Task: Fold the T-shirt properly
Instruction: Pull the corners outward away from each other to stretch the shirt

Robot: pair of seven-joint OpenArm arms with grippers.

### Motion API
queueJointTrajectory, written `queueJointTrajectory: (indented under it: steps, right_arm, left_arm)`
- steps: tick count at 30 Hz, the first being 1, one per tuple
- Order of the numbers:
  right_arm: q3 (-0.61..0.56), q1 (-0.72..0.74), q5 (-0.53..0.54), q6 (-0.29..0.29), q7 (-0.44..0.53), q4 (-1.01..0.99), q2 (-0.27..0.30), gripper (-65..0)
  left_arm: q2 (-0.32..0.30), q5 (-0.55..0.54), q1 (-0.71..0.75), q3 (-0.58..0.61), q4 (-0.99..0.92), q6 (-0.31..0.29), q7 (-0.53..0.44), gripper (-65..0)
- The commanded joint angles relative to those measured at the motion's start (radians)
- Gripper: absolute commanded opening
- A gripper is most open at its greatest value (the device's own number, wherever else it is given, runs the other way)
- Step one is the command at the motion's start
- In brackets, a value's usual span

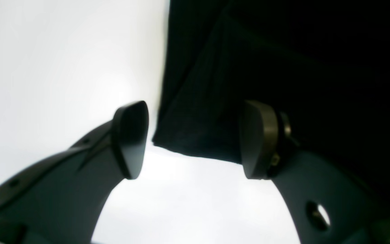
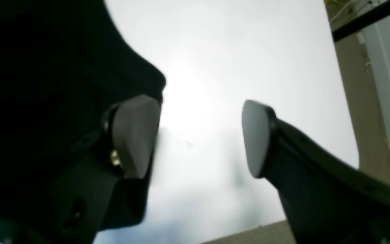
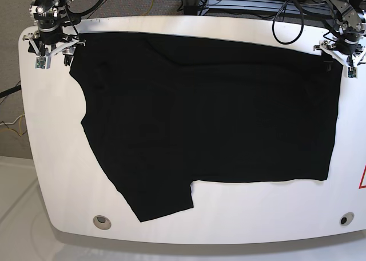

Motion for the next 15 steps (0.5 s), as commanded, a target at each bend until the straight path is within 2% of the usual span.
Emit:
queueJointTrajectory:
  steps: [1,15]
  right_arm:
    - [0.005,0.009,0.008,-0.005,0.018,0.022,0.011,-24.9]
    - [0.005,0.011,0.008,-0.005,0.018,0.020,0.011,-24.9]
  left_arm:
    - [-0.013,-0.011,-0.001,-0.004,0.038,0.006,-0.017,-25.8]
    - [-0.004,-0.014,-0.024,-0.003,0.039,0.006,-0.017,-25.8]
